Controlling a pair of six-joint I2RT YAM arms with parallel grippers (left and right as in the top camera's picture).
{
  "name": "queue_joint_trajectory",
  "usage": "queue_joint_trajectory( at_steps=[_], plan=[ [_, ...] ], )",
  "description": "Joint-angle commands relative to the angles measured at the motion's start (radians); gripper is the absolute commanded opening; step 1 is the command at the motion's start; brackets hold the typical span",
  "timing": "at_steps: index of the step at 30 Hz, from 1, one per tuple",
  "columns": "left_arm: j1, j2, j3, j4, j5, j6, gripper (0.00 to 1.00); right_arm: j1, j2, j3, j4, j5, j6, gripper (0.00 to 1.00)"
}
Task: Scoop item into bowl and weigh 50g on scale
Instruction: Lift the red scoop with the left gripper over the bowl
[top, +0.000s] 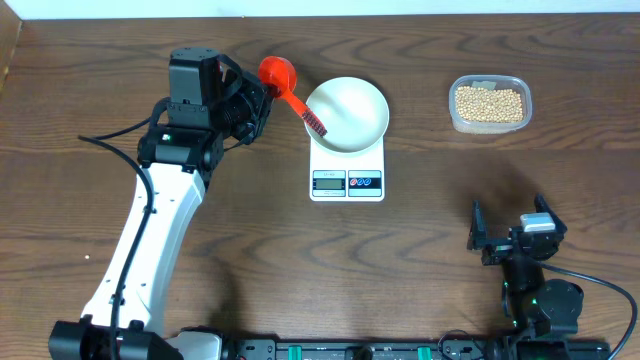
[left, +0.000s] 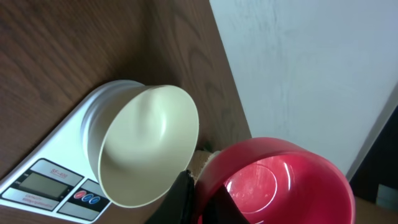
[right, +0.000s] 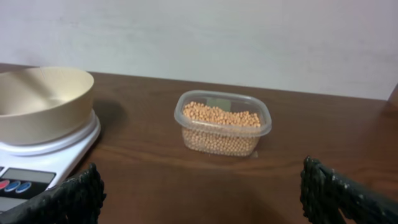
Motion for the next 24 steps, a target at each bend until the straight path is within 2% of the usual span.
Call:
queue_joint_trajectory(
  at_steps=[1,3,9,15,19,24],
  plan=[
    [-0.002,0.02,0.01,-0.002,0.013,-0.031,0.07,0.009,-0.007,-0.002,0.017,0.01,-0.016,0.99],
    [-0.002,0.025,0.01,-0.002,0.013,-0.056,0.07,0.009,-0.007,-0.002,0.058,0.005,-0.011,0.99],
    [-0.002,0.027,0.01,-0.002,0.013,-0.098,0.07,0.009,-0.001,-0.001,0.238,-0.241,-0.013,0.99],
    [-0.002,0.027,0.01,-0.001,0.012,-0.184,0.07,0.009,0.063,0.056,0.286,-0.314,0.004,0.99],
    [-0.002,0.027,0.01,0.012,0.012,-0.227,0.07,0.009,0.185,0.17,0.286,-0.373,0.006,0.99],
    [-0.002,0.027,0.01,0.05,0.013,-0.226,0.07,0.009,0.438,0.378,0.271,-0.506,0.006,0.99]
  ],
)
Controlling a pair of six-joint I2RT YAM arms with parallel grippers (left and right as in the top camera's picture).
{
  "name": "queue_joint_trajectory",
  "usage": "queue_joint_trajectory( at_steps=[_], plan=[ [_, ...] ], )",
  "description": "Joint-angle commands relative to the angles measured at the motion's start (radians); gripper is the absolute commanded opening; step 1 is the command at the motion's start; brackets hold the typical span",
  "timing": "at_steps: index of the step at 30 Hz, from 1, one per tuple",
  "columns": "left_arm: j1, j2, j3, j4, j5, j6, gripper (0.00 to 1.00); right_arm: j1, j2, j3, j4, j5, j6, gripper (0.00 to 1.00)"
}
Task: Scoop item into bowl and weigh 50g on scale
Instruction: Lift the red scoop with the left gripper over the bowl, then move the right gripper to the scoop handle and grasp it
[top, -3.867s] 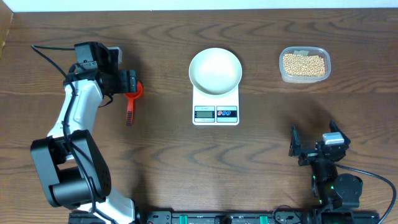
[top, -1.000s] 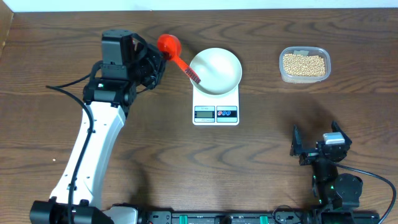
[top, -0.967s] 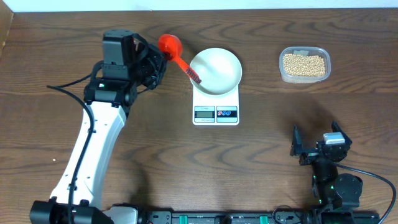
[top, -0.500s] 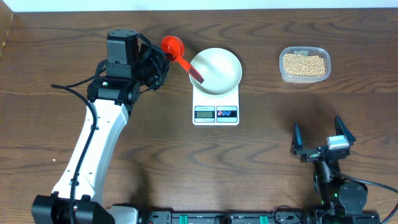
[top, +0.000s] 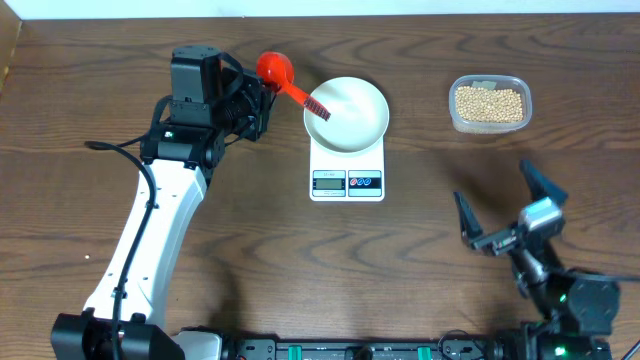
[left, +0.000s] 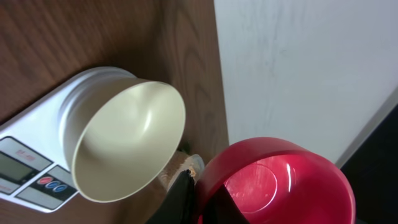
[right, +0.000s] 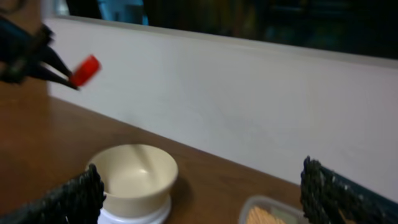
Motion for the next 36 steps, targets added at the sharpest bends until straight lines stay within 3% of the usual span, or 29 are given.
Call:
queue_joint_trajectory(
  at_steps=[1,12,15,21,29,34,36],
  plan=[
    [-0.002,0.009,0.01,0.02,0.013,-0.02,0.07,0.009,0.16,0.148,-0.019,-0.149,0.006,0.99],
    [-0.002,0.009,0.01,0.12,0.012,-0.02,0.07,0.011,0.816,0.795,-0.388,-0.578,0.026,0.99],
    [-0.002,0.01,0.01,0.176,0.008,-0.026,0.07,0.019,0.962,0.908,-0.419,-0.671,0.029,0.99],
    [-0.008,0.015,0.01,0.194,-0.03,-0.114,0.07,0.021,1.096,0.918,-0.357,-0.72,0.028,0.99],
    [-0.088,0.061,0.01,0.192,-0.062,-0.156,0.07,0.038,1.176,0.918,-0.291,-0.731,0.183,0.99],
    [-0.142,0.108,0.01,0.187,-0.068,-0.195,0.07,0.064,1.178,0.918,-0.241,-0.618,0.375,0.72],
    [-0.155,0.126,0.01,0.186,-0.067,-0.229,0.07,0.089,1.182,0.918,-0.25,-0.568,0.408,0.68]
  ],
)
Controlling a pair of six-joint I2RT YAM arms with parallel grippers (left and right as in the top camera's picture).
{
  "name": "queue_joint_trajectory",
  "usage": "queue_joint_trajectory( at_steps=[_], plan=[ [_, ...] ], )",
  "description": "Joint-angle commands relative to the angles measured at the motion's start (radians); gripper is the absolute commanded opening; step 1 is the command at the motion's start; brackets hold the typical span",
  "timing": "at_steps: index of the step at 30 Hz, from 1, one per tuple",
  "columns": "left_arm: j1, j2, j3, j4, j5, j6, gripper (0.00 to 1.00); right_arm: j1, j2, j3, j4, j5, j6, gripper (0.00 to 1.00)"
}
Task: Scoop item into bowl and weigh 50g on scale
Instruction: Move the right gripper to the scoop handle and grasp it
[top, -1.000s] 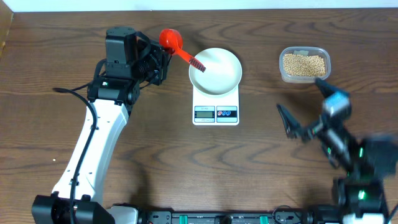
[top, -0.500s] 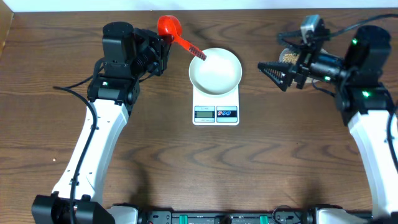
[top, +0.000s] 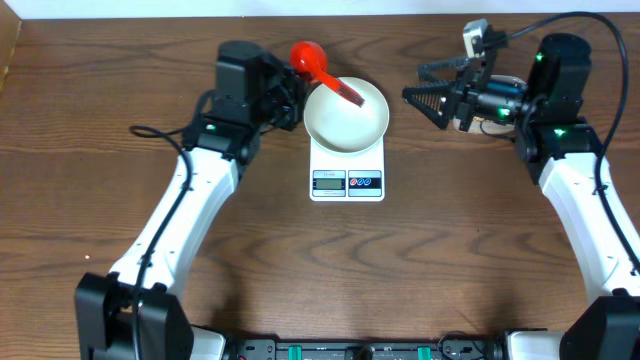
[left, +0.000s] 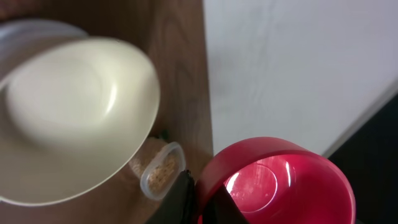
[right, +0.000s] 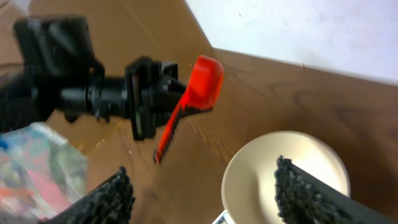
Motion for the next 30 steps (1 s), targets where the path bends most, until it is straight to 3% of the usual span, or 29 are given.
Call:
queue_joint_trajectory(
  at_steps=[1,4,15,23,30],
  plan=[
    [-0.024,0.035,0.01,-0.001,-0.013,-0.082,0.07,0.051,0.002,0.018,-0.008,0.108,0.144,0.62],
    [-0.037,0.052,0.01,-0.002,-0.013,-0.136,0.07,0.098,0.002,0.018,-0.018,0.182,0.207,0.51],
    [-0.075,0.057,0.01,-0.002,0.006,-0.18,0.07,0.261,0.003,0.018,-0.101,0.443,0.256,0.49],
    [-0.091,0.057,0.01,-0.103,0.022,-0.168,0.07,0.303,0.003,0.018,-0.127,0.478,0.255,0.33],
    [-0.091,0.057,0.01,-0.124,0.048,-0.068,0.07,0.305,0.003,0.018,-0.167,0.478,0.255,0.25]
  ],
)
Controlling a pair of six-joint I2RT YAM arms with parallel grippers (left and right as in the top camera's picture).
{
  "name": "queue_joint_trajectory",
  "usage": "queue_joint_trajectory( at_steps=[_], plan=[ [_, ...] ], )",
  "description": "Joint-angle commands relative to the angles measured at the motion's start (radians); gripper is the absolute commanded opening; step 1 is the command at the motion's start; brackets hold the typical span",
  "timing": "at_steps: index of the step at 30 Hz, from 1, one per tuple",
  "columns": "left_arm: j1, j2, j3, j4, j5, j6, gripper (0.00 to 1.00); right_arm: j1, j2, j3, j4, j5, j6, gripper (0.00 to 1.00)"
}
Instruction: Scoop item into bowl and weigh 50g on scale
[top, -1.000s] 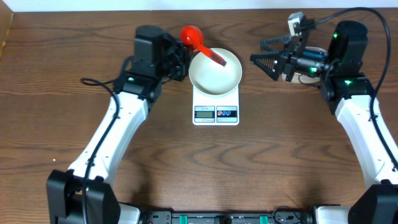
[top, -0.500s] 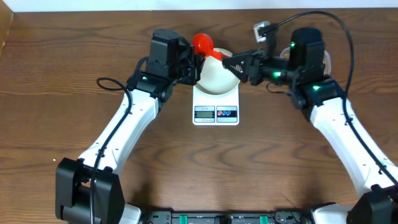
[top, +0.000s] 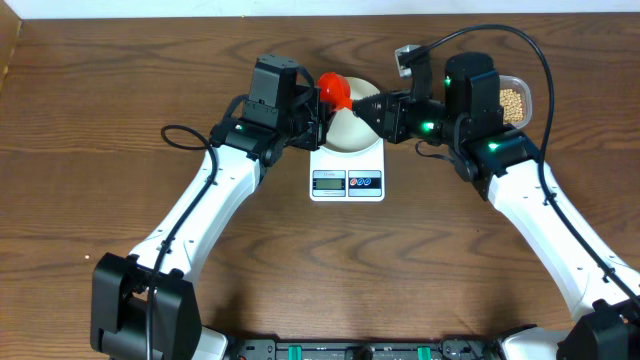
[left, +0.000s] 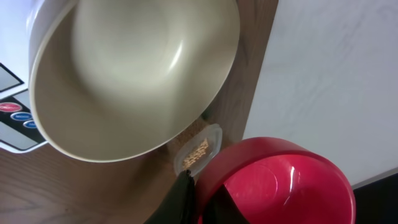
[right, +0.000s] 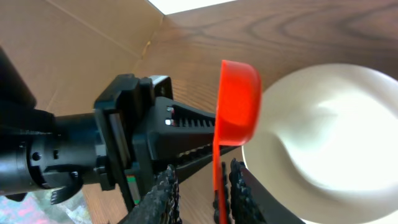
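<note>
The red scoop (top: 333, 90) hangs over the far left rim of the cream bowl (top: 350, 132), which stands on the white scale (top: 347, 168). My left gripper (top: 312, 104) is shut on the scoop; its cup (left: 273, 180) fills the left wrist view's lower right. Reaching in from the right over the bowl, my right gripper (top: 370, 104) is open, its fingers either side of the scoop's handle (right: 216, 177). The right gripper (right: 202, 193) has a gap left of the handle. The bean container (top: 512, 100) is partly hidden behind my right arm.
The scale's display and buttons (top: 347, 181) face the near side. The table's far edge meets a white wall (top: 320, 8) just behind the bowl. A cardboard surface (right: 74, 50) shows behind the left arm in the right wrist view.
My right gripper has moved left from beside the container to over the bowl, its open fingers now around the scoop's handle. The left arm has brought the scoop a little further right.
At first my left gripper held the scoop left of the bowl while the right arm sat at the table's near right. The right arm then rose, was later by the container facing the scoop, and now brackets the handle over the bowl.
</note>
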Motion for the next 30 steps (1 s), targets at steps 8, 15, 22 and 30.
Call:
queue_joint_trajectory(
  at_steps=[8,15,22,30],
  plan=[
    [-0.002,0.003,0.01,-0.043,0.024,0.066,0.07,0.006,0.003,0.017,-0.077,0.014,0.0,0.22],
    [-0.002,0.003,0.01,-0.069,0.024,0.067,0.07,0.034,0.003,0.017,-0.08,0.014,0.0,0.2],
    [-0.002,0.003,0.01,-0.079,0.024,0.067,0.07,0.051,0.003,0.017,-0.097,0.04,0.037,0.16],
    [-0.002,0.003,0.01,-0.079,0.024,0.067,0.07,0.051,0.003,0.017,-0.117,0.059,0.06,0.15]
  ],
)
